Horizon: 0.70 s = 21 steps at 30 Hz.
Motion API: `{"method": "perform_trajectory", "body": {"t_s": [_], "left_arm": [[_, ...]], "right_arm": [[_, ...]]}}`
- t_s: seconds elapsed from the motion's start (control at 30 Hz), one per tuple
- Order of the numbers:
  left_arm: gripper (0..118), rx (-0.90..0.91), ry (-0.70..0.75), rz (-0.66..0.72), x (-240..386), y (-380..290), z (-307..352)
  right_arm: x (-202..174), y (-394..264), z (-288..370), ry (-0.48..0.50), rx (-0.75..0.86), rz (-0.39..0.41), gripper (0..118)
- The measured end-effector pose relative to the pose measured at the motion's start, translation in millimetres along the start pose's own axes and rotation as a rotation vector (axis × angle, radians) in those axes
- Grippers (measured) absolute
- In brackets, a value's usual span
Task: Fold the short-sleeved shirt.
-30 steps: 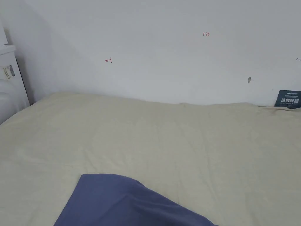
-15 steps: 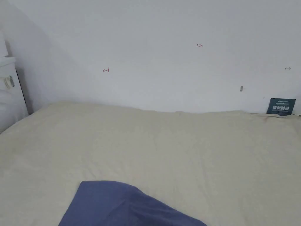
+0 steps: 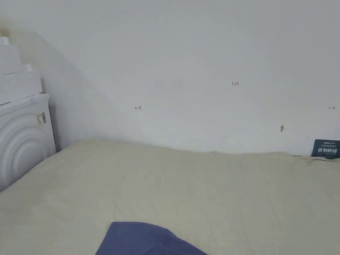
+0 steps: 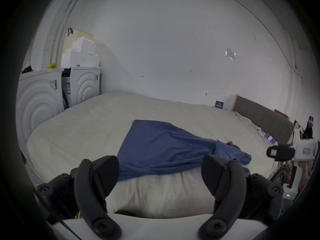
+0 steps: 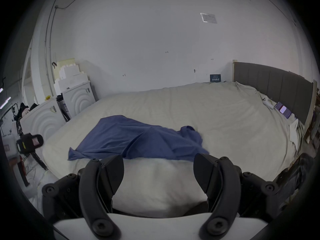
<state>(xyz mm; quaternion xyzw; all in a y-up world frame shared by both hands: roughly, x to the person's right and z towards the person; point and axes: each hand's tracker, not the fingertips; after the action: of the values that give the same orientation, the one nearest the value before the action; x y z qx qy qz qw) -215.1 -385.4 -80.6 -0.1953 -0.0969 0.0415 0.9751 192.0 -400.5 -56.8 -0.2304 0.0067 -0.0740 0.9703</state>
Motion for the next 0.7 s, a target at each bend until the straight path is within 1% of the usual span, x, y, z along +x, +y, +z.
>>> {"method": "perform_trajectory", "body": {"t_s": [0.03,0.07,0.1,0.13,0.17,0.23,0.27,0.33,0.37,0.43,0.53,0.7], "left_arm": [[93,-0.010,0.008,-0.029,5,-2,2],[85,-0.010,0.017,-0.044,11,-4,5],[78,-0.020,0.015,-0.060,16,-6,8],[70,-0.026,0.009,-0.064,19,-6,11],[58,-0.033,-0.004,-0.064,21,-8,13],[41,-0.041,-0.030,-0.049,24,-11,17],[28,-0.052,-0.047,-0.031,25,-12,18],[4,-0.061,-0.046,-0.003,24,-15,20],[0,-0.069,-0.047,0.015,23,-17,21],[0,-0.085,-0.050,0.036,21,-20,22],[0,-0.099,-0.018,0.013,20,-23,24],[0,-0.122,-0.018,0.005,11,-21,23]], "right_arm": [[-3,-1,2,0.014,-0.007,-0.006,87],[-4,-3,4,0.022,-0.013,-0.011,84],[-6,-5,6,0.032,-0.013,-0.013,79],[-8,-6,8,0.040,-0.017,-0.011,70],[-10,-7,10,0.039,-0.027,-0.010,54],[-13,-9,13,0.031,-0.037,0.004,26],[-14,-10,14,0.028,-0.044,0.010,9],[-12,-13,15,0.030,-0.052,0.004,4],[-11,-14,15,0.034,-0.070,-0.013,1],[-10,-16,16,0.040,-0.065,-0.021,0],[-10,-15,17,0.036,-0.073,-0.019,0],[-8,-13,15,0.041,-0.076,-0.010,0]]}}
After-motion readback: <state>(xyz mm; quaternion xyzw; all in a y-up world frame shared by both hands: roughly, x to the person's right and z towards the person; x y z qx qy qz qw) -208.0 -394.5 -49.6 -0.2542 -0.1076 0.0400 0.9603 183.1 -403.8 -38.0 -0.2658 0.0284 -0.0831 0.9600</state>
